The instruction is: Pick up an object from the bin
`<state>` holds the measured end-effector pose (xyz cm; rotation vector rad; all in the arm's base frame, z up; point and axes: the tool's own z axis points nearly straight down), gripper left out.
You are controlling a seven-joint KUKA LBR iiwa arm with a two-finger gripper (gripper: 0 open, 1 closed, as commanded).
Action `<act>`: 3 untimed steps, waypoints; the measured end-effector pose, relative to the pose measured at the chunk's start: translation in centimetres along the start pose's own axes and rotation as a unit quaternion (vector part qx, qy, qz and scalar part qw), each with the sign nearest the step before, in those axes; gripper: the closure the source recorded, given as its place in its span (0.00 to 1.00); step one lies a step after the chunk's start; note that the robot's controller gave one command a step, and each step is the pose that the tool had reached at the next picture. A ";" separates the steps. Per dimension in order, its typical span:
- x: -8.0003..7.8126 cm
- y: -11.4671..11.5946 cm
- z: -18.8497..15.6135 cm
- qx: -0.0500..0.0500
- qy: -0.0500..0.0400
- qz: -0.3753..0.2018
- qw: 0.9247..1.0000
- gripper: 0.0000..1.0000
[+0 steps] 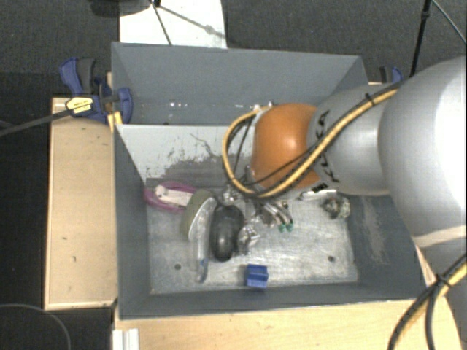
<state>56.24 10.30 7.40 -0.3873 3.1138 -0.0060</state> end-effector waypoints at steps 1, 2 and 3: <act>-0.8 -2.4 -11.2 -0.001 -0.004 -0.155 0.988 1.00; -0.7 -2.3 -10.9 -0.002 -0.001 -0.155 0.988 0.00; 6.1 3.6 -7.0 -0.005 0.004 -0.197 0.980 0.00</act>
Offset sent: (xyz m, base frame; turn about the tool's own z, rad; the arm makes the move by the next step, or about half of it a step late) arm 0.0111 -0.0201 0.1084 -0.3139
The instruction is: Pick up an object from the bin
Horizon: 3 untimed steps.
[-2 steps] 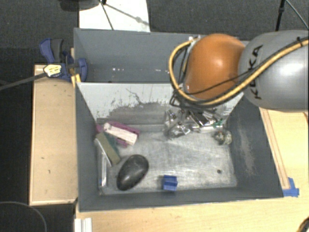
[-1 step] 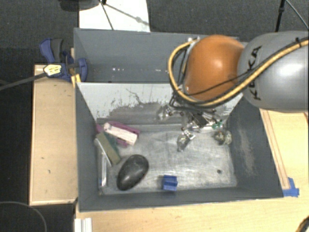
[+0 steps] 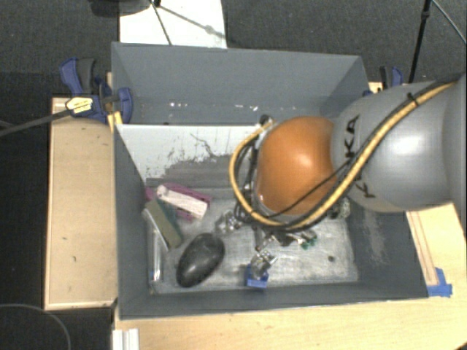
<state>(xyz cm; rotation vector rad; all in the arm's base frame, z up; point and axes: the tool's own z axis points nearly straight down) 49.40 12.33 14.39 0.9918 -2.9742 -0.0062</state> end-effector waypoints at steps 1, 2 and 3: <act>-6.5 3.3 7.0 0.003 -0.003 -0.119 0.993 0.00; -6.6 3.1 6.8 0.004 -0.005 -0.117 0.993 1.00; -5.9 3.0 -5.8 0.005 -0.007 -0.140 0.990 1.00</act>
Offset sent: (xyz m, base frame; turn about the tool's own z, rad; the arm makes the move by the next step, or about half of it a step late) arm 0.0318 0.0646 -0.0691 -0.2399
